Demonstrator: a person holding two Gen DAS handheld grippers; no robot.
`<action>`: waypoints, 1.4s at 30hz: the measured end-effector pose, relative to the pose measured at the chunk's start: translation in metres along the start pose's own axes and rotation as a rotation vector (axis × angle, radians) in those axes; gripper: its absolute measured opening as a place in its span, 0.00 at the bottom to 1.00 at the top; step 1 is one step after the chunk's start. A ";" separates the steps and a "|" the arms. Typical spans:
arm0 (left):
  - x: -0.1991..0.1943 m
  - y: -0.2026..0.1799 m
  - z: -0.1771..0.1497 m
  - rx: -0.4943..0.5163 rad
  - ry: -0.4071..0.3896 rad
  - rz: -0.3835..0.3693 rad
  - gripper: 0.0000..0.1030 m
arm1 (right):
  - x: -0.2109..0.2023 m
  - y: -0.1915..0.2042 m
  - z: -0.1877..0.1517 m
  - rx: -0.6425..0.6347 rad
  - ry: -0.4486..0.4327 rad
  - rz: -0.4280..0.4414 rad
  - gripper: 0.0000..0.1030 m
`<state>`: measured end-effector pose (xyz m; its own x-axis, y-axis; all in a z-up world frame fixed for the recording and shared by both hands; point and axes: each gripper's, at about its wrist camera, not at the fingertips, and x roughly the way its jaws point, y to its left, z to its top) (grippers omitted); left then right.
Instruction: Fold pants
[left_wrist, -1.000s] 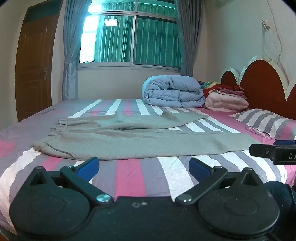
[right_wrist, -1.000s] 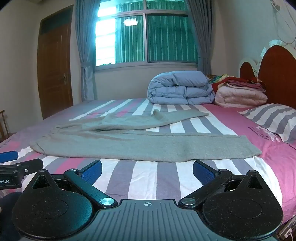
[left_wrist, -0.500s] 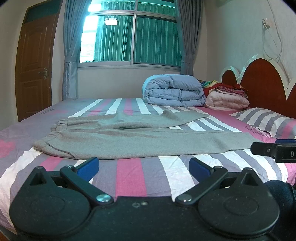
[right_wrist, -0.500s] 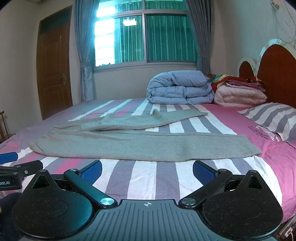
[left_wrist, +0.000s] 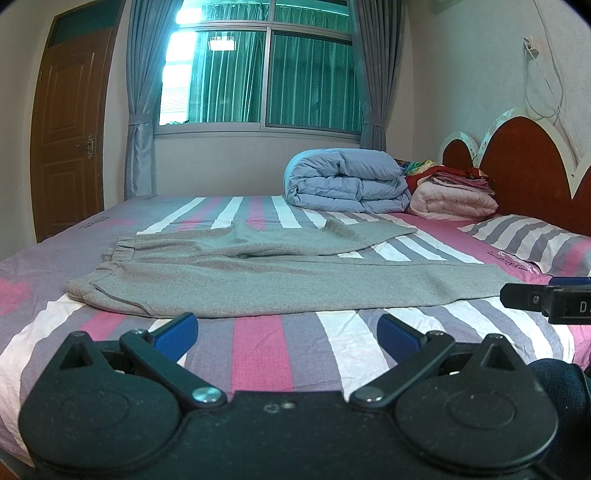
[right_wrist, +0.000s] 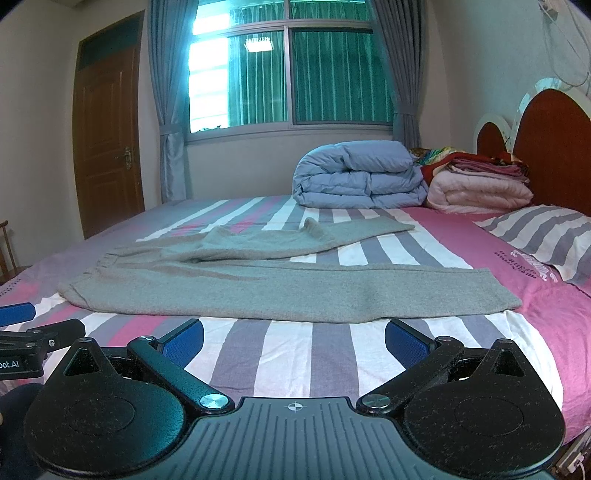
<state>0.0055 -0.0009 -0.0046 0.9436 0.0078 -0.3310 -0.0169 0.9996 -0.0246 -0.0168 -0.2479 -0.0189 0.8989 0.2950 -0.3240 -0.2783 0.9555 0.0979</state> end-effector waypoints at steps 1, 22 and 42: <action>0.000 0.000 0.000 0.000 0.000 -0.001 0.94 | 0.000 0.000 0.000 0.000 -0.001 0.000 1.00; 0.000 0.000 0.000 0.001 0.001 0.000 0.94 | -0.001 -0.003 -0.003 0.002 -0.004 0.001 1.00; 0.000 0.000 0.000 0.002 0.002 0.000 0.94 | -0.001 -0.002 -0.003 0.003 -0.005 0.001 1.00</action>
<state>0.0054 -0.0010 -0.0046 0.9430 0.0072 -0.3328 -0.0157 0.9996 -0.0227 -0.0182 -0.2504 -0.0216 0.9003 0.2962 -0.3191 -0.2783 0.9551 0.1012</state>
